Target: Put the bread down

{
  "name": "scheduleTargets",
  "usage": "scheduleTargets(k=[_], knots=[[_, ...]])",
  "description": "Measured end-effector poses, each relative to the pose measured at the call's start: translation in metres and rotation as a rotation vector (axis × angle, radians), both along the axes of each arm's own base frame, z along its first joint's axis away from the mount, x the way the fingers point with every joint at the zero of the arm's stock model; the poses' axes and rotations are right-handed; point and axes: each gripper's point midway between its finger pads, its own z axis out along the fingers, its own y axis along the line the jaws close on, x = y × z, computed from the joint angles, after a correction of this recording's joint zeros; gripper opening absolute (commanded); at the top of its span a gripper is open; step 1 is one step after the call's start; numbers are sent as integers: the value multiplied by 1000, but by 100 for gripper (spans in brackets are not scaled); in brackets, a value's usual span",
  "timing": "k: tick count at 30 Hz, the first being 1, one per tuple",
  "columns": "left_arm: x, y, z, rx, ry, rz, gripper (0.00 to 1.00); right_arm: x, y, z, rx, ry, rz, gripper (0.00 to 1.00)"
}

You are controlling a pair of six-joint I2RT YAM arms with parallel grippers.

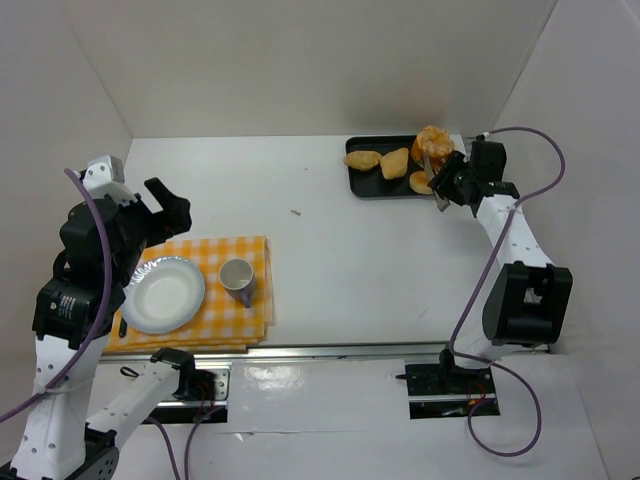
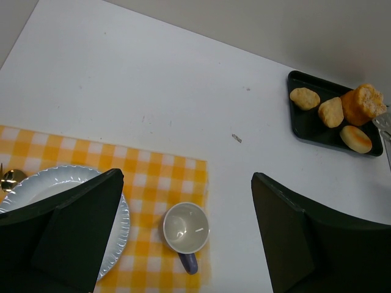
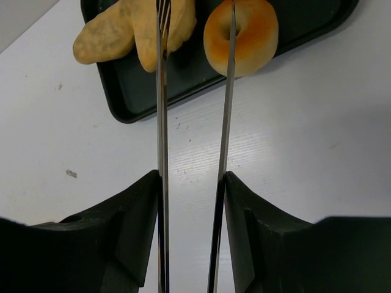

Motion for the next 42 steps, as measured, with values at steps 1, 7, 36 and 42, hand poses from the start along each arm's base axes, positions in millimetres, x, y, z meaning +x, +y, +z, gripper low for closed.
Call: scheduleTargets(k=[1,7,36,42], knots=[[0,0,0,0,0,0,99,-1,-3,0,-5,-1,-5,52],[1,0,-3,1,9,-1,99,-14,-21,-20,-11,50,-46,52],[2,-2,-5,1,14,-10,99,-18,-2,-30,80,69,40,0],[1,-4,-5,1,14,-17,99,-24,23,9,66,-28,102,0]])
